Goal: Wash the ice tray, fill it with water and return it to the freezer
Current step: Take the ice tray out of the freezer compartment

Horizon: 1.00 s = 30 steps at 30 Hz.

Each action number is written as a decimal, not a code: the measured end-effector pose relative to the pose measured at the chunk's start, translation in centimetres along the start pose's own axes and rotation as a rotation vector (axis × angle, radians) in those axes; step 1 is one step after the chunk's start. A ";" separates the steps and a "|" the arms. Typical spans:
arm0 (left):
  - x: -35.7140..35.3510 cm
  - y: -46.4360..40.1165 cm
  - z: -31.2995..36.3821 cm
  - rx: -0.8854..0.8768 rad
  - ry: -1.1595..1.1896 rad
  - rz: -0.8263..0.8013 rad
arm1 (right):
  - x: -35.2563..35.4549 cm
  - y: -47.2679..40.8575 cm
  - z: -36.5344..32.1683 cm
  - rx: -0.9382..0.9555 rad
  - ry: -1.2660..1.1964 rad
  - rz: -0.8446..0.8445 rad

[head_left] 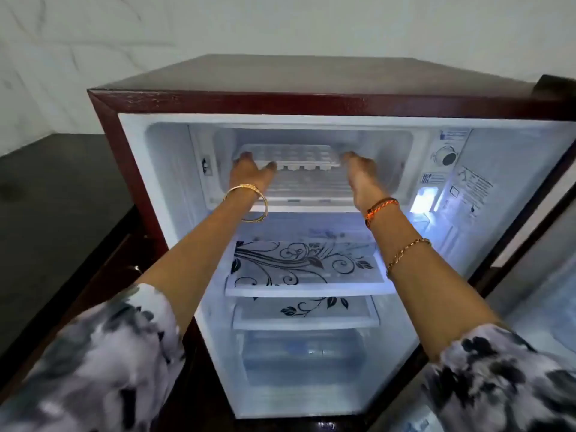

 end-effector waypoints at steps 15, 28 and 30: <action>-2.4 -8.6 -0.3 0.089 -0.242 0.241 | -2.8 -8.1 3.8 0.101 0.149 0.082; -2.1 -4.1 0.6 0.184 -0.034 0.091 | 0.5 -3.1 2.6 -0.054 -0.056 0.166; -2.8 -2.3 1.3 0.169 -0.006 0.057 | 0.5 -1.8 1.8 -0.044 -0.106 0.184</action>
Point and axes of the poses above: each hand's wrist, its own y-axis away from the middle knuckle, its own x-axis out of the back of the hand, z = x × y, the point moved 8 cm from there along -y, towards the middle knuckle, and after that the axes turned 14 degrees about x, right-handed, at the moved point
